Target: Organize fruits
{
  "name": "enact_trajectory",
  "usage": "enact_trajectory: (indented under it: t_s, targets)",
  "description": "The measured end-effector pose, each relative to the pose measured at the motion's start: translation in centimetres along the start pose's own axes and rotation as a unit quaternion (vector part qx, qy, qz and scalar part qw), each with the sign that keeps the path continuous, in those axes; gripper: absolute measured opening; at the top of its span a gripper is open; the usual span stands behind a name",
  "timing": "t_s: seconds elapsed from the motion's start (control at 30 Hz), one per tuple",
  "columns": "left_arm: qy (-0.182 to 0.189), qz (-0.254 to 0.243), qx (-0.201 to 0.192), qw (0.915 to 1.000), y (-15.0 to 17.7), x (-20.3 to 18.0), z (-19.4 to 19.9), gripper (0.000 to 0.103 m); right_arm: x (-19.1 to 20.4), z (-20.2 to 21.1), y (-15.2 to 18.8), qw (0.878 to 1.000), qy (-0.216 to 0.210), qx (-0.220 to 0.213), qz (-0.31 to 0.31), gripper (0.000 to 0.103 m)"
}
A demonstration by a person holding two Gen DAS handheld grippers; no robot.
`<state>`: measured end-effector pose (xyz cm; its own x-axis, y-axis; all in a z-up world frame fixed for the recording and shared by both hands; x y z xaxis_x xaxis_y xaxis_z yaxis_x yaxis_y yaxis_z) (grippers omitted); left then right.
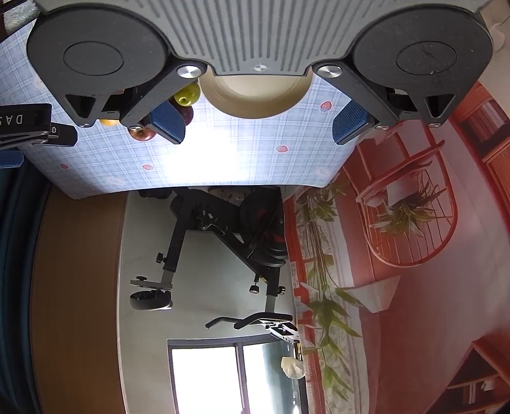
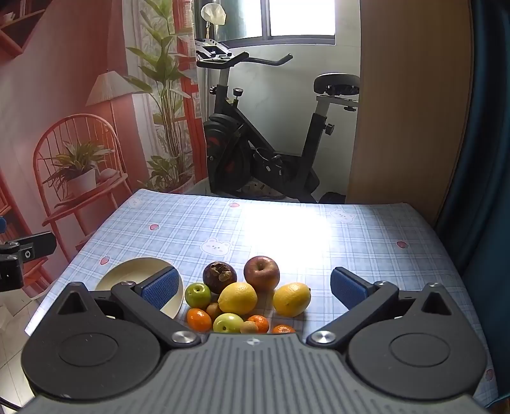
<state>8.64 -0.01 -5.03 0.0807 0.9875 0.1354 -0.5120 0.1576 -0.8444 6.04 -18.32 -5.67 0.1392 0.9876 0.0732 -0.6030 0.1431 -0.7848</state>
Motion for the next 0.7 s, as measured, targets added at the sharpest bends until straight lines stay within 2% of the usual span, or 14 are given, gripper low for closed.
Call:
enact_trajectory:
  t_s: [0.7]
  targets:
    - [0.004,0.0,0.002,1.0,0.37,-0.23,-0.25,0.1,-0.1,-0.27,-0.09,1.0,0.01,0.004,-0.002,0.103]
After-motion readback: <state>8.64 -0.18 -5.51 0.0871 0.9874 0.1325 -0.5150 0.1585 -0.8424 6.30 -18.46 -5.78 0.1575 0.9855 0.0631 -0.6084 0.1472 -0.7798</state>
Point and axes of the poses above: each gripper's, at about its wrist camera, not at the fingertips, and z roughly against the way its jaws point, x to its left, y to its underside, the point moved 10 cm from there along -z, roughly the way its jaws point, and after that the axes turned 1 degree about x, right-handed, at the moved point
